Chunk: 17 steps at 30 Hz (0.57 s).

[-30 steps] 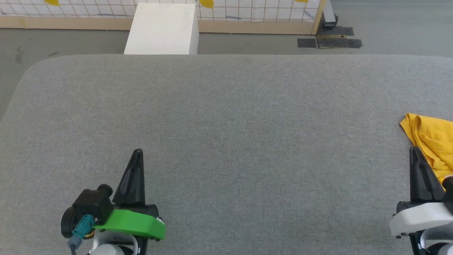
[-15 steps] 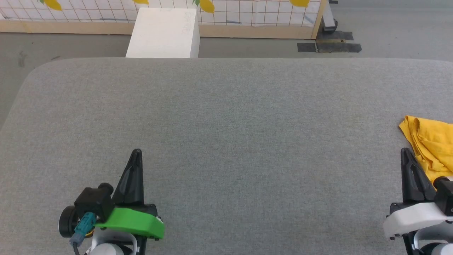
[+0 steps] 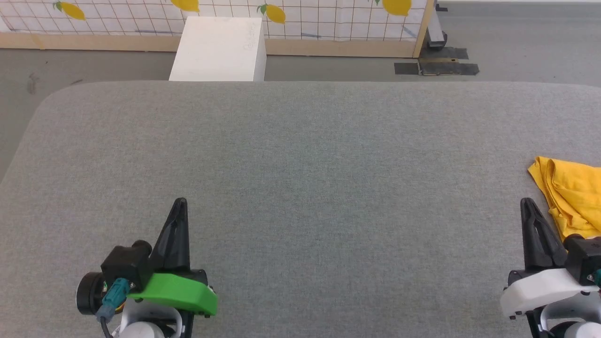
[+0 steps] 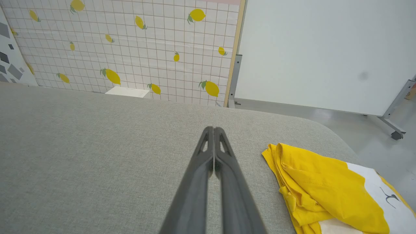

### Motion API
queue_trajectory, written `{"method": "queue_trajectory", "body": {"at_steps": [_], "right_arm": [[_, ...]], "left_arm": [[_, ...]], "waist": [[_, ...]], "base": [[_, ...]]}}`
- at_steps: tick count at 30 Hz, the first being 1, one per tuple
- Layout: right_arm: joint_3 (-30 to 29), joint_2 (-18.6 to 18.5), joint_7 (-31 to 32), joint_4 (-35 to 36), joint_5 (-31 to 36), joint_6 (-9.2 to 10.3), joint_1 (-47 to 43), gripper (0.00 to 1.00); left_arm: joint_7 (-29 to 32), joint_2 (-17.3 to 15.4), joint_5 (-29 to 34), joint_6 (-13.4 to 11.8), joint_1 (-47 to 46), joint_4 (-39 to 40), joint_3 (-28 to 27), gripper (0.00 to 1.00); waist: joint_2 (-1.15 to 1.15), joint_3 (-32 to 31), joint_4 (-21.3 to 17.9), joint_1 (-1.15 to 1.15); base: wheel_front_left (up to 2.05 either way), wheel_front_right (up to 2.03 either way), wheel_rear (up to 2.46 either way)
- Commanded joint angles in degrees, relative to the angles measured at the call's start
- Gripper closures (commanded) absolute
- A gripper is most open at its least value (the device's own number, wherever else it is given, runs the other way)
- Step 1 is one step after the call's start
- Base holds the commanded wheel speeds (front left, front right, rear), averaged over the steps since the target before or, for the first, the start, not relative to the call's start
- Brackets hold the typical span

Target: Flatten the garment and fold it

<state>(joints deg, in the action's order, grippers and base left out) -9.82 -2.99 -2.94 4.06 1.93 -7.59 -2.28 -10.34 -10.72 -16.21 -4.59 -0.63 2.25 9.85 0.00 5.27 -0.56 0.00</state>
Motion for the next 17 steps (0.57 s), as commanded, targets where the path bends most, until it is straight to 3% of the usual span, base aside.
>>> {"method": "queue_trajectory", "body": {"at_steps": [1,17], "right_arm": [[0.4,0.0,0.2,-0.3,-0.5,0.03,0.7,1.00],[2.1,0.1,0.7,-1.0,-0.8,0.04,1.0,1.00]], "left_arm": [[0.3,0.6,0.7,0.5,0.2,-0.3,-0.5,1.00],[2.2,1.9,3.6,1.2,0.3,-0.6,-2.2,1.00]], "waist": [[0.00,-0.1,0.0,0.00],[0.00,-1.1,0.1,0.00]], "base": [[0.00,0.00,0.00],[0.00,0.00,0.00]]}}
